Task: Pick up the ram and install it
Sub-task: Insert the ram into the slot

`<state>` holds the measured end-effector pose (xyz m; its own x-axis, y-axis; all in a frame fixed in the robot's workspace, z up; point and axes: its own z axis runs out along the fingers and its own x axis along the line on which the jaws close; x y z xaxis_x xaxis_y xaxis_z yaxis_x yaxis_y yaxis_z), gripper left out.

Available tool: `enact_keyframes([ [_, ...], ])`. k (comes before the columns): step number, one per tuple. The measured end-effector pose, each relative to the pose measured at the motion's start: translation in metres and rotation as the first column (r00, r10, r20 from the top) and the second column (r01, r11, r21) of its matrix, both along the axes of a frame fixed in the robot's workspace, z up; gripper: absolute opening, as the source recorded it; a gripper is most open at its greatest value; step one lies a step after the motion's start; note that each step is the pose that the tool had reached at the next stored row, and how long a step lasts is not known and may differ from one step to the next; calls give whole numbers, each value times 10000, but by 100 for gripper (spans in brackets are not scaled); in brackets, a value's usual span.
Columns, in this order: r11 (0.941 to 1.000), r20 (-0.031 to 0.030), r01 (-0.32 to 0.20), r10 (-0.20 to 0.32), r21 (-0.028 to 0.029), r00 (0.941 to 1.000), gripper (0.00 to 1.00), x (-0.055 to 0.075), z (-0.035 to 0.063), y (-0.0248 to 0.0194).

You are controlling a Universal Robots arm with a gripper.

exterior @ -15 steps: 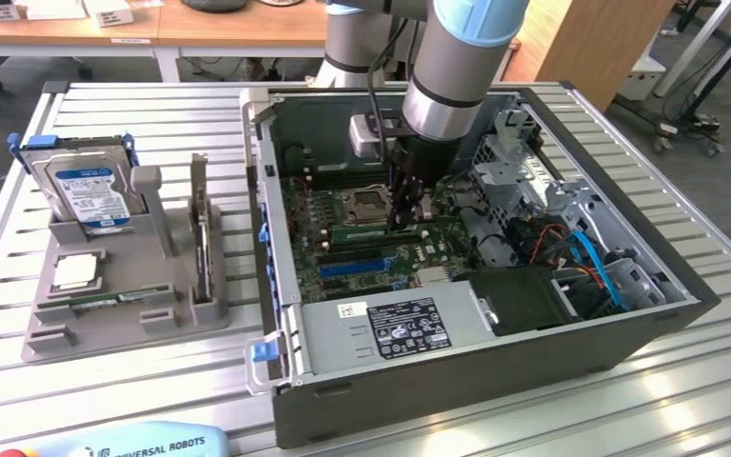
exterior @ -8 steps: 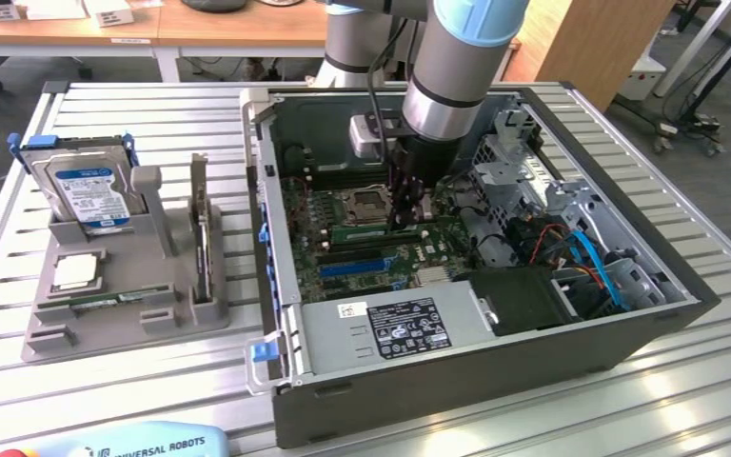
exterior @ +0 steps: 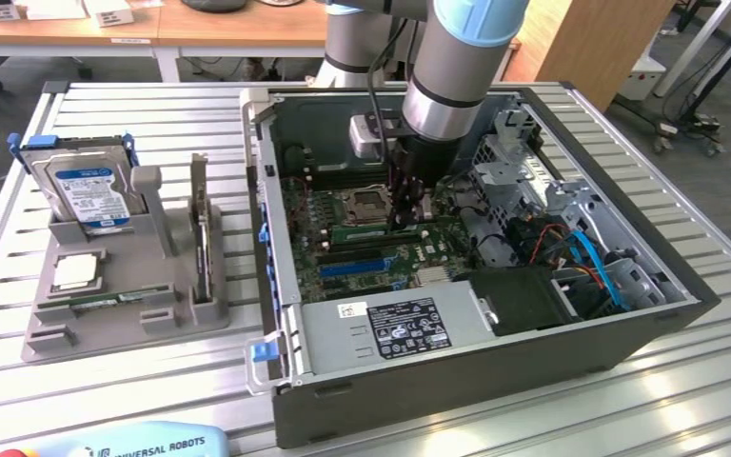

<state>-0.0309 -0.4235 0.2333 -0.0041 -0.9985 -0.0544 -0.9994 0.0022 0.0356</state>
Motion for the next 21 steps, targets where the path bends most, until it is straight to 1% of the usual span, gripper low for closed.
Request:
enact_keyframes([
  [7,9999,0,114,-114,0,9999,12,-1,0,0],
  [21,9999,1,117,-117,2,9999,12,-1,-14,-4],
])
